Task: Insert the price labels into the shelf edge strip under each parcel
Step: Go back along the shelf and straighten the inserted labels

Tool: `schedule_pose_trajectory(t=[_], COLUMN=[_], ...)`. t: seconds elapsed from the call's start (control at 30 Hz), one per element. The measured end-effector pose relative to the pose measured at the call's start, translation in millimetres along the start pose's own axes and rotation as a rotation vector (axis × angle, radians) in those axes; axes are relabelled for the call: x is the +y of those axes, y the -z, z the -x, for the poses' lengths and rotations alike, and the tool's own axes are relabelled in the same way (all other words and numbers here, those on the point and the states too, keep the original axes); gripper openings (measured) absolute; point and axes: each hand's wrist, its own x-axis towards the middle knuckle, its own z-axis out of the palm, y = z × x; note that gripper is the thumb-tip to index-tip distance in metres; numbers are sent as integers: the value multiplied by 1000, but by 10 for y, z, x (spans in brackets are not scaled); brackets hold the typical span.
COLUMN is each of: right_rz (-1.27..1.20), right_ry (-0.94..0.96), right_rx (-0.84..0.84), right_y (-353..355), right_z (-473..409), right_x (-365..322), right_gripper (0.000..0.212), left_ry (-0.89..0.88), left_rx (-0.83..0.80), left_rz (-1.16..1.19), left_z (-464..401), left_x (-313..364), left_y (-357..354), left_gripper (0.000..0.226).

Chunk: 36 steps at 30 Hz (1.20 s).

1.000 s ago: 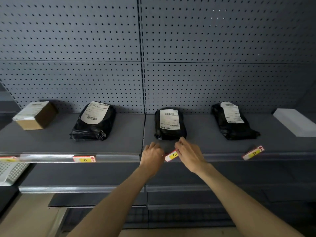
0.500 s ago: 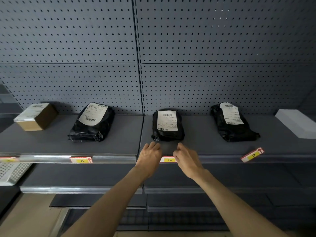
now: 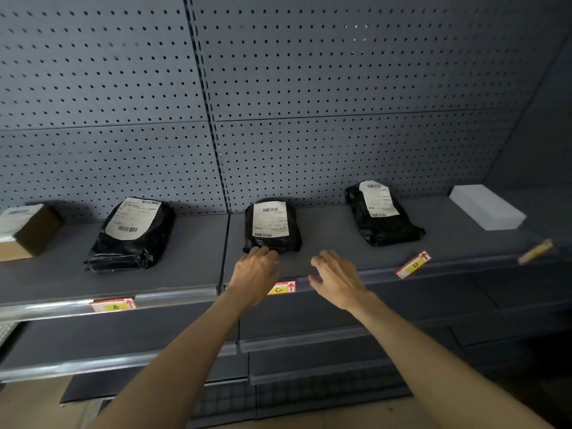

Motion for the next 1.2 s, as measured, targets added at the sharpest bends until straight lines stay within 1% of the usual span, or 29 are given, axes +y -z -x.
schedule_pose_trajectory(t=[0.13, 0.27, 0.5, 0.6, 0.77, 0.9, 1.07, 1.13, 1.2], right_rz=[-9, 26, 58, 48, 45, 50, 31, 19, -2], right_ry=[-53, -55, 62, 96, 142, 151, 145, 131, 118], right_rx=[26, 35, 25, 27, 33, 18, 4, 3, 3], right_y=[155, 256, 437, 451, 406, 361, 308, 291, 262], right_z=[115, 246, 493, 599, 658, 666, 657, 652, 662], right_x=[455, 1050, 2102, 2389, 2632, 2656, 2720, 2746, 2776], right_gripper=[35, 34, 30, 28, 21, 13, 10, 10, 11], left_ry=[-6, -31, -13, -4, 39, 83, 139, 155, 131], left_rx=[17, 27, 31, 28, 25, 16, 16, 31, 10], left_rz=[29, 36, 47, 34, -22, -46, -27, -54, -110], left_z=[-210, -445, -743, -837, -897, -878, -902, -922, -945], left_x=[360, 891, 1965, 2273, 2562, 2642, 2776, 2800, 2797], left_y=[-52, -243, -709, -852, -1016, -1154, -1280, -1304, -1316], left_gripper=[19, 22, 26, 20, 10, 17, 15, 12, 11])
